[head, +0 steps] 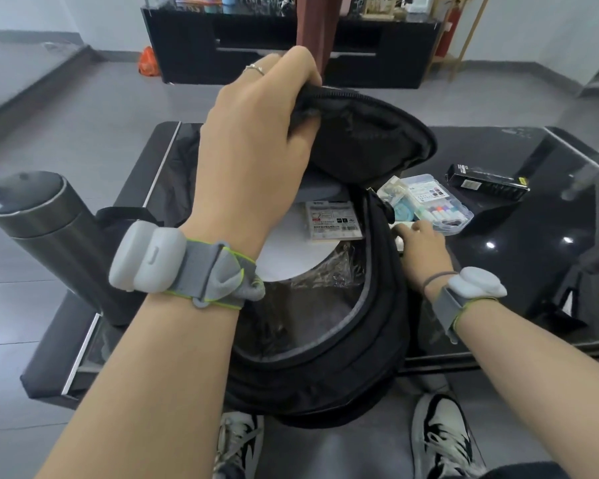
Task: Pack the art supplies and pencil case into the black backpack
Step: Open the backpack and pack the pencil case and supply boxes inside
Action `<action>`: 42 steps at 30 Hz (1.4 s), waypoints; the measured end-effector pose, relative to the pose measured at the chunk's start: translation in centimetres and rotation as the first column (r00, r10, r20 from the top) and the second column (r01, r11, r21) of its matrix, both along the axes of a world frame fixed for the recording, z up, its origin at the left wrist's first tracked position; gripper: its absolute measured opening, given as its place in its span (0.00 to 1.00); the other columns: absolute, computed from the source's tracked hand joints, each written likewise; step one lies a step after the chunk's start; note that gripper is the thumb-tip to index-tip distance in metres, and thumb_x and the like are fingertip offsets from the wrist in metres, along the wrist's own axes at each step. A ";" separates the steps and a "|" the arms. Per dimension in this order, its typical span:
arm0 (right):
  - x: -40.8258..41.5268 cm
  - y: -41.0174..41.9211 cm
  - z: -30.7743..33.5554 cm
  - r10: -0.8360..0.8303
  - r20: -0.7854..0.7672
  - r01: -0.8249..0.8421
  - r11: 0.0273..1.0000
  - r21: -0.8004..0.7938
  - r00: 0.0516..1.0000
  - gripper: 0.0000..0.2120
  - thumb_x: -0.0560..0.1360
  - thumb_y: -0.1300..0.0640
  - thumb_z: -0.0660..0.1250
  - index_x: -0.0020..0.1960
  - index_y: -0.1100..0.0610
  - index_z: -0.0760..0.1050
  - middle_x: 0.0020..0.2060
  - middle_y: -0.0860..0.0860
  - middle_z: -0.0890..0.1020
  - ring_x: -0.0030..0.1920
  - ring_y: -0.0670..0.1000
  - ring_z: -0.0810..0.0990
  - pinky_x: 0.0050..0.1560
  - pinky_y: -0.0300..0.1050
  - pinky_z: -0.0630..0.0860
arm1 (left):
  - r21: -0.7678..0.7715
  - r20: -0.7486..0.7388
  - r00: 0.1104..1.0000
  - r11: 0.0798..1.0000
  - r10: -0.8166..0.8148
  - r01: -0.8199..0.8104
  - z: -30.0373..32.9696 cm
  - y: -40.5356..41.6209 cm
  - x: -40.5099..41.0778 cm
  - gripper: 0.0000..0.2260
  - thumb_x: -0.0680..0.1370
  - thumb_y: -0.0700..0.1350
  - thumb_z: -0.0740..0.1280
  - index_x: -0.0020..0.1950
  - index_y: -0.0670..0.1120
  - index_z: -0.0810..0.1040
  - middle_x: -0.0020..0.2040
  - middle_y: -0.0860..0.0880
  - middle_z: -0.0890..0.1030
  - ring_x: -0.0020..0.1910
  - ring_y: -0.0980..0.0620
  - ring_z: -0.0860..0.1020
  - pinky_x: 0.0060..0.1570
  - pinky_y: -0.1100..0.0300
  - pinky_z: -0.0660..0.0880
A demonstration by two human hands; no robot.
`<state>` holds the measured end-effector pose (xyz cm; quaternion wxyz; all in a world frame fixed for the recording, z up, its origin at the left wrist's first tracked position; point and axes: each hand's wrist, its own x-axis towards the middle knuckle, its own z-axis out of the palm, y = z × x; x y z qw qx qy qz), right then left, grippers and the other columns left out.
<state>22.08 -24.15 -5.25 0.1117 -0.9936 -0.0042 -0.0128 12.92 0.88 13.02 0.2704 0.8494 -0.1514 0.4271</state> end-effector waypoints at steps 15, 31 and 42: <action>0.5 -1.2 2.0 -0.008 -0.171 0.042 0.980 0.195 0.985 0.18 0.74 0.47 0.68 0.62 0.47 0.77 0.60 0.57 0.77 0.59 0.61 0.77 0.62 0.50 0.73 | -0.003 -0.011 1.000 1.000 -0.012 0.012 -0.1 -0.1 0.0 0.06 0.75 0.39 0.64 0.51 0.41 0.76 0.44 0.51 0.76 0.45 0.44 0.75 0.42 0.45 0.73; -5.9 9.7 9.8 0.357 0.232 -0.373 0.928 0.026 0.905 0.19 0.75 0.47 0.64 0.66 0.46 0.75 0.58 0.58 0.74 0.54 0.66 0.74 0.60 0.55 0.71 | -0.002 -0.029 1.000 1.000 -0.009 0.009 -0.1 -0.5 -0.3 0.07 0.74 0.39 0.63 0.52 0.42 0.75 0.46 0.48 0.77 0.46 0.43 0.74 0.43 0.43 0.73; -3.7 10.4 4.7 0.336 0.275 -0.363 0.930 0.055 0.901 0.29 0.77 0.45 0.62 0.76 0.45 0.60 0.71 0.61 0.62 0.66 0.64 0.63 0.64 0.56 0.67 | 0.002 -0.041 0.999 1.000 -0.006 0.006 -0.2 -1.1 0.0 0.07 0.75 0.39 0.63 0.52 0.42 0.75 0.46 0.47 0.76 0.45 0.41 0.73 0.42 0.43 0.73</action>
